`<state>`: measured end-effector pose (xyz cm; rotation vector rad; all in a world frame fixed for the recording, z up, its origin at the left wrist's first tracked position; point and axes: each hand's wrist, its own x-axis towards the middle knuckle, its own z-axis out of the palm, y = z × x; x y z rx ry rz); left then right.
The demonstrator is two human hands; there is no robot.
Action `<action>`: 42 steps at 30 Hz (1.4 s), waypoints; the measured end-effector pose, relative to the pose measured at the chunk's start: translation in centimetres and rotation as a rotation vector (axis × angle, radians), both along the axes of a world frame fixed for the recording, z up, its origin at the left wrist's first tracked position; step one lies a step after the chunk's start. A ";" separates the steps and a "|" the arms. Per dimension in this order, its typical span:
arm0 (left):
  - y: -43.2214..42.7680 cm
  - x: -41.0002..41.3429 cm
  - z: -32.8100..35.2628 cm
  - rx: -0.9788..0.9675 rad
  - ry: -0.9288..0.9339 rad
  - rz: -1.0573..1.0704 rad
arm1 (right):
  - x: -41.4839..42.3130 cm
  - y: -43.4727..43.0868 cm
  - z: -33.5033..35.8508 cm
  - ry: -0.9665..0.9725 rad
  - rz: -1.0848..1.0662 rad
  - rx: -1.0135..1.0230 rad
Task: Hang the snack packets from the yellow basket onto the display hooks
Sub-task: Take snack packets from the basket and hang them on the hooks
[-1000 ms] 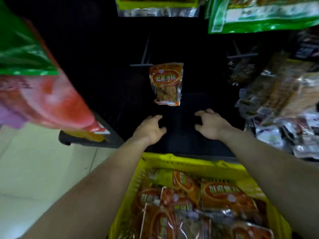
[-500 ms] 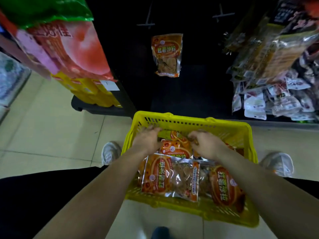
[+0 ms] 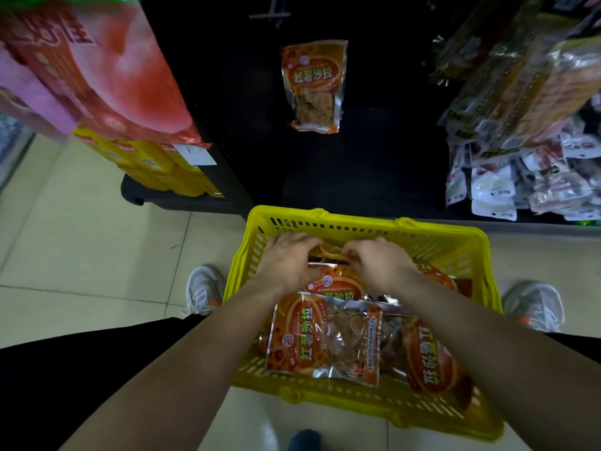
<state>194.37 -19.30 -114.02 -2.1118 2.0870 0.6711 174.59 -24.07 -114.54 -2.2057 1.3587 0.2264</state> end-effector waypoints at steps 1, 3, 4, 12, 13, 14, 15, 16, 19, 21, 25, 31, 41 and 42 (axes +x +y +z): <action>0.0 -0.4 0.4 -0.052 0.031 -0.025 | 0.0 -0.3 1.0 -0.021 0.012 -0.012; 0.0 -1.0 1.3 -0.157 0.167 -0.019 | -0.2 -0.9 3.2 -0.103 -0.002 -0.013; 0.0 -1.4 1.9 -0.207 0.244 0.006 | -0.3 -1.2 4.3 -0.143 -0.013 -0.014; -0.5 -1.7 4.3 -0.288 0.437 0.268 | -8.5 -1.8 6.8 -0.235 -0.205 0.001; -0.5 -1.6 4.2 -0.294 0.449 0.294 | -10.0 -1.5 5.8 -0.148 -0.205 0.011; -0.6 -1.5 4.0 -0.297 0.459 0.316 | -11.3 -1.0 4.8 -0.057 -0.199 0.031; -0.7 -1.5 3.8 -0.292 0.466 0.334 | -12.3 -0.5 3.9 0.019 -0.195 0.059; -0.9 -1.6 3.6 -0.279 0.465 0.351 | -12.9 0.0 3.0 0.076 -0.189 0.082; -1.5 -1.7 3.2 -0.282 0.418 0.376 | -13.0 1.0 1.1 0.237 -0.063 0.082; -1.8 -1.6 3.1 -0.291 0.414 0.402 | -12.4 1.4 0.3 0.301 0.007 0.045; -2.4 -1.4 3.2 -0.297 0.469 0.464 | -11.7 0.6 -0.6 0.199 -0.061 -0.057; -3.3 -1.1 4.8 -0.355 0.504 0.448 | -10.8 -1.2 3.9 -0.033 -0.062 -0.030; -2.5 -1.4 15.7 -0.313 0.841 0.412 | -9.9 -1.1 19.7 -0.357 -0.049 -0.102; -2.1 -1.5 17.1 -0.306 0.871 0.384 | -10.0 -0.8 20.8 -0.385 -0.064 -0.104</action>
